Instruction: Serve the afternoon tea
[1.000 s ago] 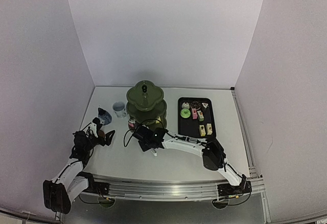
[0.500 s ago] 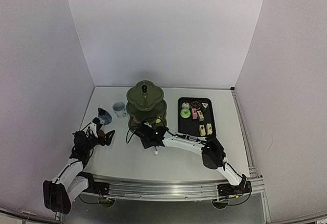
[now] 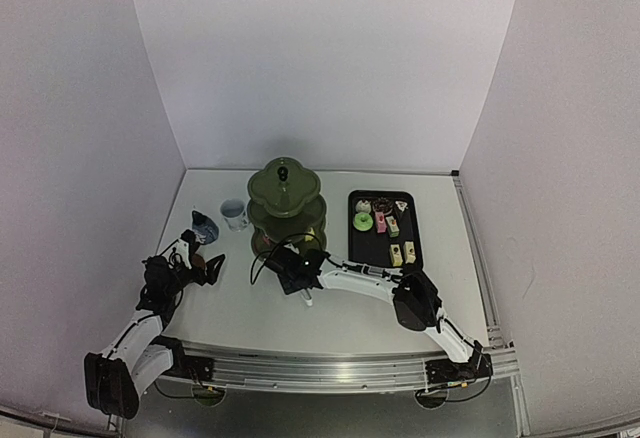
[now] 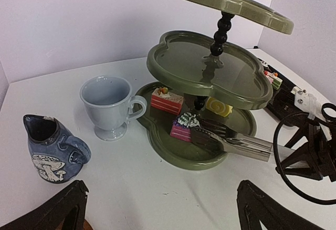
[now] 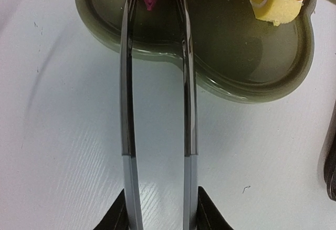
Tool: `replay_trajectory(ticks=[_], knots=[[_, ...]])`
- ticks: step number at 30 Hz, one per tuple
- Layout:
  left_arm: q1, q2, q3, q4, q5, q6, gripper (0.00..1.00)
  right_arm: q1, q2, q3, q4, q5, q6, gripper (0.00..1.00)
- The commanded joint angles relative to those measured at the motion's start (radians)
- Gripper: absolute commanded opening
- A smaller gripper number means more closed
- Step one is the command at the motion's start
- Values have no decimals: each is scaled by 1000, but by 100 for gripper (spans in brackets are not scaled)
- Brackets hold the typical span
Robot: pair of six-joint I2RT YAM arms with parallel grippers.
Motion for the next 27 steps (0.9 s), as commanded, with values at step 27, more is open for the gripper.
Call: replay_trajectory(ticks=[27], knots=[[-5, -10, 37, 0, 6, 19, 100, -74, -767, -599, -181, -50, 128, 32]])
